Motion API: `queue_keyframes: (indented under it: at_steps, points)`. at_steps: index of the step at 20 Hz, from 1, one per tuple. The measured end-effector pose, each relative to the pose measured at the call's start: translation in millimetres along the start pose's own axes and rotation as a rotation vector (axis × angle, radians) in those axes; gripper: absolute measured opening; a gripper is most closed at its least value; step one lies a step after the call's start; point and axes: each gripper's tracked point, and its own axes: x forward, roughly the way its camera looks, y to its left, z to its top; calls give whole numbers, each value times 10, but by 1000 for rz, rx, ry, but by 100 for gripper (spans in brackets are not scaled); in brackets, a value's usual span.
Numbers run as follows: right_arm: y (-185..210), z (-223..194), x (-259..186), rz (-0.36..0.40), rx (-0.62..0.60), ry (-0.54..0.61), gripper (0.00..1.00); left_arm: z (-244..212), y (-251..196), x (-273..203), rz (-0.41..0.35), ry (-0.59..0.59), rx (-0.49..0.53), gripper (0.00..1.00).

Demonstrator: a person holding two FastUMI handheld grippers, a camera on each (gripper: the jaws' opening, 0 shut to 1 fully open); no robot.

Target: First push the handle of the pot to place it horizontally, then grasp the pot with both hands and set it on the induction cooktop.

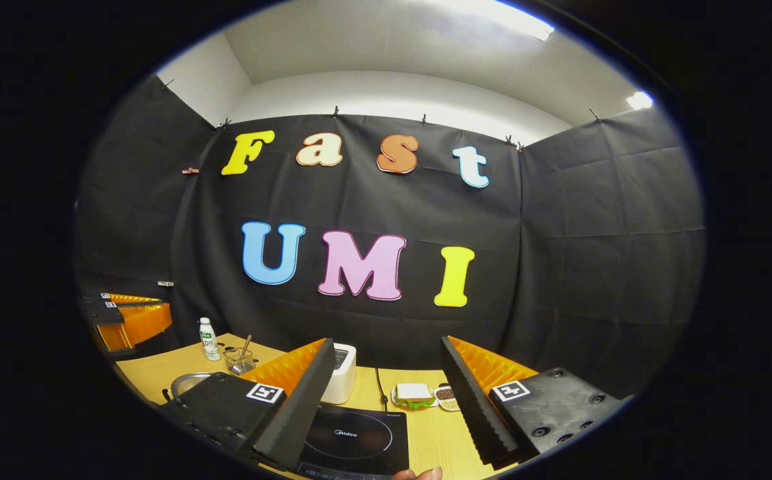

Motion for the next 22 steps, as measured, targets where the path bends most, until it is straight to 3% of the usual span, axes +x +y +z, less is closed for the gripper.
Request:
queue_keyframes:
  at_steps: [3, 8, 13, 17, 20, 22]
  points:
    - [46, -36, -16, 7, -8, 8, 97, -376, 48, -29, -34, 125, -16, 5]
    - [116, -114, -28, 21, -12, 25, 97, -1215, 386, -224, -29, 375, -44, 5]
    - [130, -217, -37, 28, -7, 55, 97, -2001, 501, -478, -144, 627, -95, 5]
    - [123, -247, -58, 29, -8, 65, 98, -2650, 748, -626, -196, 873, -76, 5]
    - [61, -261, -75, 18, -8, 66, 97, -3087, 1079, -651, -200, 1035, -51, 5]
    - [30, -283, -81, 11, -10, 73, 97, -3274, 1197, -591, -201, 1094, -103, 7]
